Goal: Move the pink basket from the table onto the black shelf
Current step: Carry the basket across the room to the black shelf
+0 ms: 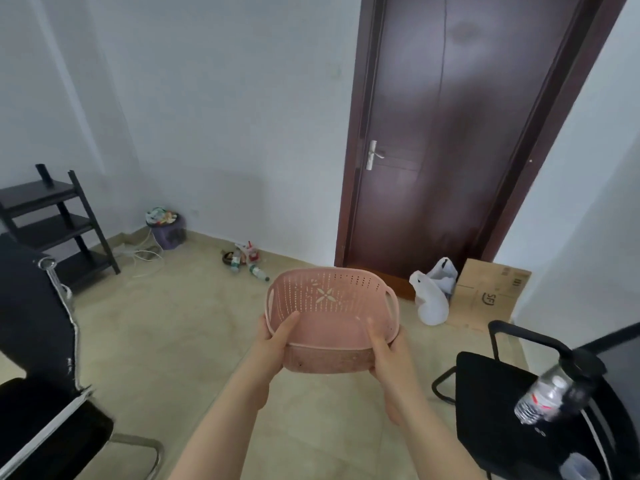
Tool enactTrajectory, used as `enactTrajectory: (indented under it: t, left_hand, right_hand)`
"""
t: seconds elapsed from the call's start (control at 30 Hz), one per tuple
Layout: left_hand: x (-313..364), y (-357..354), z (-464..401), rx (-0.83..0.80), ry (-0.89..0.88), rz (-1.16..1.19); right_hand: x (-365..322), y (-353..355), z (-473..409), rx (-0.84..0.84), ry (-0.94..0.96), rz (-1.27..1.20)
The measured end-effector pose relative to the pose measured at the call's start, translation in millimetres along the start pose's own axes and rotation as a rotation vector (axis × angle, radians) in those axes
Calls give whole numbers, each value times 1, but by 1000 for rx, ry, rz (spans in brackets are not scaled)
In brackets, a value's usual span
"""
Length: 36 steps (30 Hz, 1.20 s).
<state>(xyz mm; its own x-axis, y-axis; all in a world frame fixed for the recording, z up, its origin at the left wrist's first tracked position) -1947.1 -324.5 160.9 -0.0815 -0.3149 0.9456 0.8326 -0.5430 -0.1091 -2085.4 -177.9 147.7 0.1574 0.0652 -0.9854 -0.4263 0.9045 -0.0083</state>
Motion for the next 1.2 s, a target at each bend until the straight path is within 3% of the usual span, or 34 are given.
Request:
enactTrajectory:
  t: [0.27,0.5,0.93,1.2]
  left_hand:
    - [32,-50,-128,143,-24,60]
    - [69,-63,-197,275,-38,115]
    - [112,-12,-347,389,-52,152]
    - [157,63,-466,456,-57,195]
  right_hand:
    - [-16,-40,-173,-124,20,37]
    - [-49,-91,-271,-281,28,47]
    - [-65,-229,-393,-383,33,83]
    - [-80,-370,-470,-477,27,128]
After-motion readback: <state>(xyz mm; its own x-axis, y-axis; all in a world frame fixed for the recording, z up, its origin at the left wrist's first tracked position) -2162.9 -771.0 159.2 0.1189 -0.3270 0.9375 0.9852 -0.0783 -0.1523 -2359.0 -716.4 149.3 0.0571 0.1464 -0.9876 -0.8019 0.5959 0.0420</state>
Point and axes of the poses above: each hand's wrist, its own z-axis away from the middle knuckle, its own y-axis out of the back of the hand, x = y × z, the point moved 5 cm from there along -z, towards the middle knuckle, and after that the axes turned 5 degrees about x, right-handed, at the moved point
